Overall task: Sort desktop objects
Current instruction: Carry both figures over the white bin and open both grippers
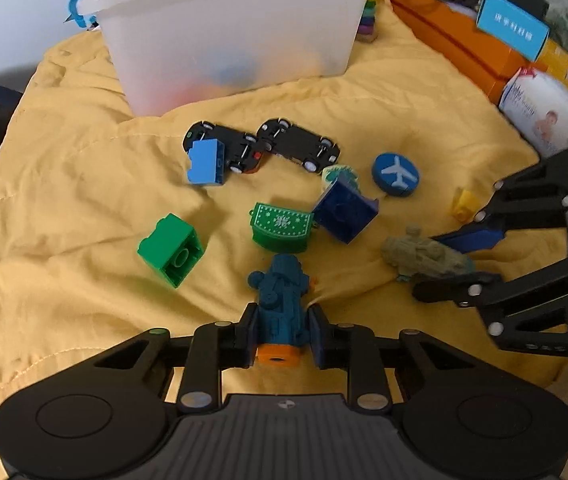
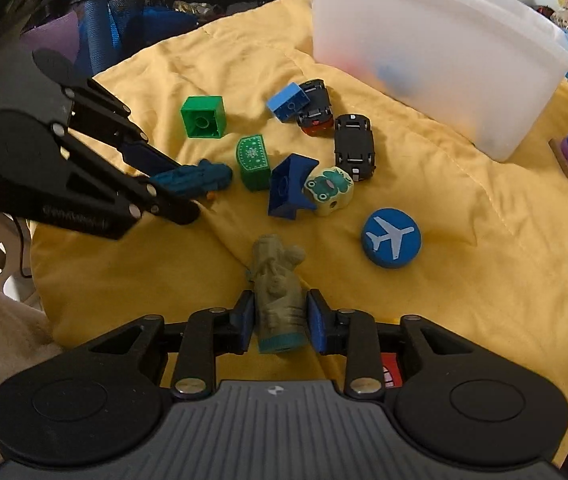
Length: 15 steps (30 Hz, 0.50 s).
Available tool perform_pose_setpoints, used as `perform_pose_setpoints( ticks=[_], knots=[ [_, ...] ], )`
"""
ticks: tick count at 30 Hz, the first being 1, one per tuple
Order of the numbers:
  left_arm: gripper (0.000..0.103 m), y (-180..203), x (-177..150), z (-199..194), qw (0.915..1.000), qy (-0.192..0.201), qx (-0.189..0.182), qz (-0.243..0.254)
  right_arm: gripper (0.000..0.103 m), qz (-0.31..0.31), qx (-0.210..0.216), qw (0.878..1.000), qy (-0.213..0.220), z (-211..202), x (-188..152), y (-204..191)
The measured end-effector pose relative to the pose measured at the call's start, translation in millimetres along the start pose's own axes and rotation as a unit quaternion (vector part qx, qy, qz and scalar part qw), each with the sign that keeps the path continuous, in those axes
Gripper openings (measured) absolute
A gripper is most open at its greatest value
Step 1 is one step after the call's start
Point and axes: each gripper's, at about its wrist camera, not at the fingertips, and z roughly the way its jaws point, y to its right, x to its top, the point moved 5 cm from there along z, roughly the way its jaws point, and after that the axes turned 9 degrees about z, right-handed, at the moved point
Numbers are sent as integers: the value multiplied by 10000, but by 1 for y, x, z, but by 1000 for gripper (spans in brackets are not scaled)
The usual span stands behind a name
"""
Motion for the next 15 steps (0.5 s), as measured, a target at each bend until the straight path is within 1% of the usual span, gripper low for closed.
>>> perform_pose_setpoints(
  ticks=[3, 5, 7, 10, 12, 15],
  knots=[
    [29, 3, 4, -11, 9999, 140, -25, 62, 29, 51, -2, 10000, 29, -1, 0, 0],
    [29, 3, 13, -22, 9995, 316, -38, 75, 29, 60, -53, 9999, 97, -7, 4, -1],
    [29, 0, 27, -36, 9983, 579, -49, 26, 29, 126, -117, 9995, 274, -16, 11, 1],
    [29, -8, 54, -59, 9944, 1052, -10, -62, 29, 301, -228, 9976, 582, -31, 26, 9],
    [29, -13, 77, -74, 9902, 1396, 99, -12, 29, 435, -347, 9950, 825, -44, 42, 19],
    [29, -24, 111, -92, 9832, 1809, 226, 72, 29, 585, -553, 9893, 1215, -62, 71, 35]
  ],
)
